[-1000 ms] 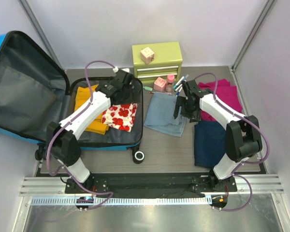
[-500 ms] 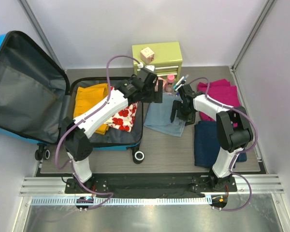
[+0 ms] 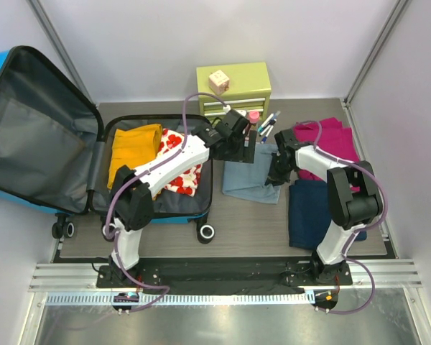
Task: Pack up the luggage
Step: Pick up the clothes at the center of the board.
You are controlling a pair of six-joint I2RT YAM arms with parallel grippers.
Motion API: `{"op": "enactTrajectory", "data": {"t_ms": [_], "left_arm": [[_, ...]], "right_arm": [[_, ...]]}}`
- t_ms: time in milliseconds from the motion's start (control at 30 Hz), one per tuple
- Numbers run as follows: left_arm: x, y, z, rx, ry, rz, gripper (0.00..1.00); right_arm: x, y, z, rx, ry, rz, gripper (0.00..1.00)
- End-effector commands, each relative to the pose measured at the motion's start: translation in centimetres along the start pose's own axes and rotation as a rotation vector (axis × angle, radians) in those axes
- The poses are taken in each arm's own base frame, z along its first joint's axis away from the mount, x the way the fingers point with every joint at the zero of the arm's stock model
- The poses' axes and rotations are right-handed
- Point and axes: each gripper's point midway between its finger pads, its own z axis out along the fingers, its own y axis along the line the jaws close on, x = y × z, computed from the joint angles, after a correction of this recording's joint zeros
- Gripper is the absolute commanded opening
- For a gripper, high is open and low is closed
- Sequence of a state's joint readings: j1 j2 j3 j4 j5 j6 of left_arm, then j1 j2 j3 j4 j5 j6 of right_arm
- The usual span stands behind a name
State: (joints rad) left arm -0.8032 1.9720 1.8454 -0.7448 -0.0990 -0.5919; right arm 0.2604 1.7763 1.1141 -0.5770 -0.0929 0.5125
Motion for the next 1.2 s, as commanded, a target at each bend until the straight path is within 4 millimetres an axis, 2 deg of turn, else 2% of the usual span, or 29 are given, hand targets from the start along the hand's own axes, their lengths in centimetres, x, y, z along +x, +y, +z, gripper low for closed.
{"op": "enactTrajectory", "data": {"t_ms": [0,200,367,533,667,833,933,1167], "left_arm": [[-0.3,-1.6,1.9,0.058,-0.002,-0.029,0.86],[0.6,-1.5,5.8,0.035,0.023,-0.057,0.86],[1.1,-2.0,8.7,0.057,0.021,-0.081,0.86],[0.7,-1.1,9.8,0.018,-0.018,-0.091,0.83],[-0.1,0.6,10.3,-0.029,-0.047,-0.128,0.79],[0.6,2.4,11.7,-0.080,-0.020,-0.133,0.71],[1.2,3.2,12.6,-0.108,0.004,-0.123,0.70],[2.4,2.9,14.1,-0.059,0.029,-0.129,0.61]], "right_arm": [[2.5,-6.1,-0.1,0.164,0.071,0.030,0.07],[2.9,-9.0,-0.8,0.222,0.068,0.067,0.07],[3.2,-9.1,-1.0,0.217,0.076,0.061,0.07],[3.4,-8.9,-1.1,0.203,0.079,0.061,0.07],[3.9,-9.1,-1.2,0.206,0.084,0.064,0.07],[4.5,-9.4,-1.1,0.213,0.095,0.066,0.08],[4.5,-9.4,-1.2,0.208,0.091,0.069,0.08],[4.3,-9.3,-1.2,0.208,0.087,0.070,0.10]]}}
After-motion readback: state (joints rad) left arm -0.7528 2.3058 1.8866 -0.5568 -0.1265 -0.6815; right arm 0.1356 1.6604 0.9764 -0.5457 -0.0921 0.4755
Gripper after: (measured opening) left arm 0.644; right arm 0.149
